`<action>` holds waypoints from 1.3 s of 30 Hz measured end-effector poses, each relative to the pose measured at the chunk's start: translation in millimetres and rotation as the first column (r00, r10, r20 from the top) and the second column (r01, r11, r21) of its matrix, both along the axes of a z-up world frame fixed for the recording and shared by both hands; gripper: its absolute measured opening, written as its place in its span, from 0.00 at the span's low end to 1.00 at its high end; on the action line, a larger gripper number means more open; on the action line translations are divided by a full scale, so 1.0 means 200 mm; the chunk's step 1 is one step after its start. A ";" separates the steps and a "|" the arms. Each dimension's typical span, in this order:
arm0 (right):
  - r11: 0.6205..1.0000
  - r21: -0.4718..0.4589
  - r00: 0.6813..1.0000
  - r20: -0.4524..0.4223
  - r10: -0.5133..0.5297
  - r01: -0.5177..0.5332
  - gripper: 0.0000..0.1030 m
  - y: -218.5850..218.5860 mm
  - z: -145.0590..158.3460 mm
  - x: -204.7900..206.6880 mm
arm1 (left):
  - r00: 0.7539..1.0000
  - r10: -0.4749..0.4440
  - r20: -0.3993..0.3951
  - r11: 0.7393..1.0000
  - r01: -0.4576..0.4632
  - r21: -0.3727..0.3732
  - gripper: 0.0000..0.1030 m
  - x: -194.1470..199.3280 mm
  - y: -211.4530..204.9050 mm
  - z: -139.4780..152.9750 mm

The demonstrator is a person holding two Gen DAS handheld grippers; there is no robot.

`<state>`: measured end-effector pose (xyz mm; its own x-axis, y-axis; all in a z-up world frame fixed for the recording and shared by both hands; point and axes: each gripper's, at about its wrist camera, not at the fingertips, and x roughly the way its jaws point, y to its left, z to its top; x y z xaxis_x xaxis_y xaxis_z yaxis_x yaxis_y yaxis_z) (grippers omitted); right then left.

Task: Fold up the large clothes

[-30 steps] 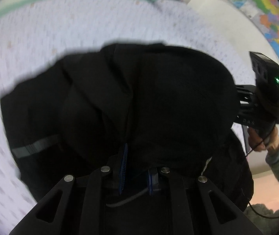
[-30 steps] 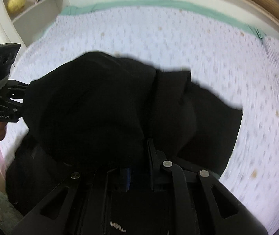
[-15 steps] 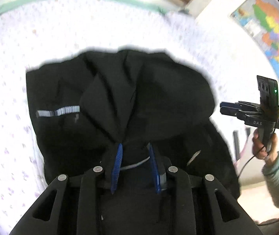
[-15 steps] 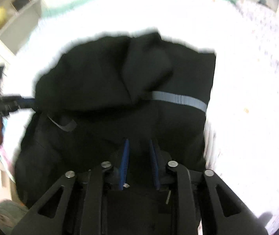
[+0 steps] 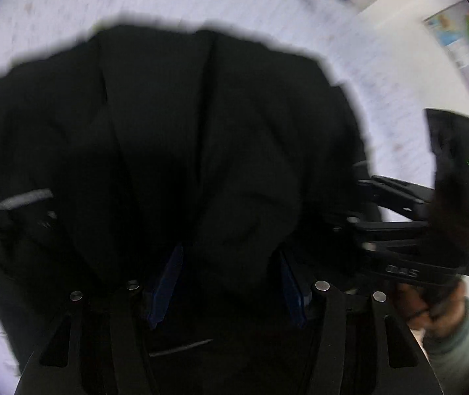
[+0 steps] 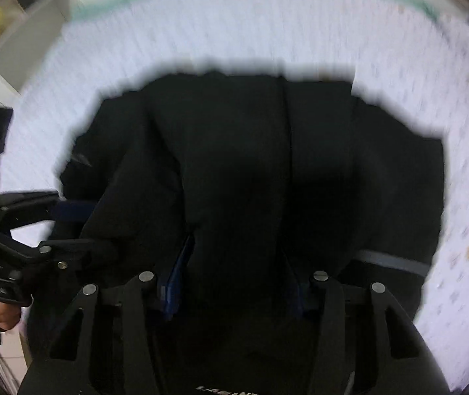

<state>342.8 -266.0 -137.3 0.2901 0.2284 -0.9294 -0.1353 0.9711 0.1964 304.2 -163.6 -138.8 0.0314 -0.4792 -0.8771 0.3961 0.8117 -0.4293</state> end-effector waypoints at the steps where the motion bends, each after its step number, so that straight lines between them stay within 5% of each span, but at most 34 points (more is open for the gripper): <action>1: 1.000 -0.001 1.000 -0.001 -0.006 0.006 0.53 0.00 -0.04 0.01 | 1.000 -0.003 0.016 1.000 0.002 0.013 0.56 0.00 -0.01 -0.01; 4: 1.000 -0.008 1.000 0.017 -0.017 0.017 0.53 0.01 -0.05 0.01 | 1.000 0.007 0.024 1.000 -0.007 0.016 0.56 -0.01 0.00 0.01; 13: 0.994 0.107 0.994 0.099 -0.038 0.028 0.53 -0.05 0.19 -0.18 | 0.996 0.014 0.092 0.988 0.001 -0.155 0.56 -0.15 0.17 0.34; 16: 0.997 0.069 0.995 0.095 -0.029 0.023 0.53 -0.01 0.18 -0.22 | 0.996 0.020 0.088 0.995 -0.012 -0.098 0.56 -0.16 0.18 0.30; 18: 0.999 0.031 0.999 0.028 -0.035 0.034 0.53 0.00 0.04 -0.20 | 1.000 0.022 0.017 1.000 -0.022 0.018 0.56 -0.13 0.14 0.12; 20: 0.999 0.018 0.998 -0.038 -0.045 0.046 0.53 0.00 -0.06 -0.18 | 1.000 0.007 0.011 0.999 -0.007 0.045 0.57 -0.12 0.12 0.04; 23: 0.998 0.027 0.998 -0.028 -0.051 0.051 0.53 0.00 -0.04 -0.18 | 0.999 -0.027 0.044 0.999 0.025 0.037 0.58 -0.14 0.13 0.12; 27: 0.992 0.109 0.998 0.020 -0.064 0.061 0.54 -0.10 0.12 -0.31 | 0.997 0.029 0.070 0.998 -0.024 -0.061 0.58 -0.24 0.40 0.39; 30: 0.992 0.102 0.995 0.066 -0.080 0.073 0.55 -0.20 0.25 -0.48 | 0.990 0.117 0.076 0.991 -0.112 -0.069 0.58 -0.40 0.74 0.54; 36: 0.981 0.068 0.982 0.030 -0.186 0.183 0.55 -0.53 0.30 -0.81 | 0.963 0.265 -0.050 0.964 -0.266 -0.001 0.58 -0.65 1.13 0.47; 39: 0.964 0.085 0.968 -0.025 -0.250 0.251 0.55 -0.65 0.26 -0.94 | 0.940 0.307 -0.151 0.948 -0.315 -0.032 0.58 -0.79 1.27 0.38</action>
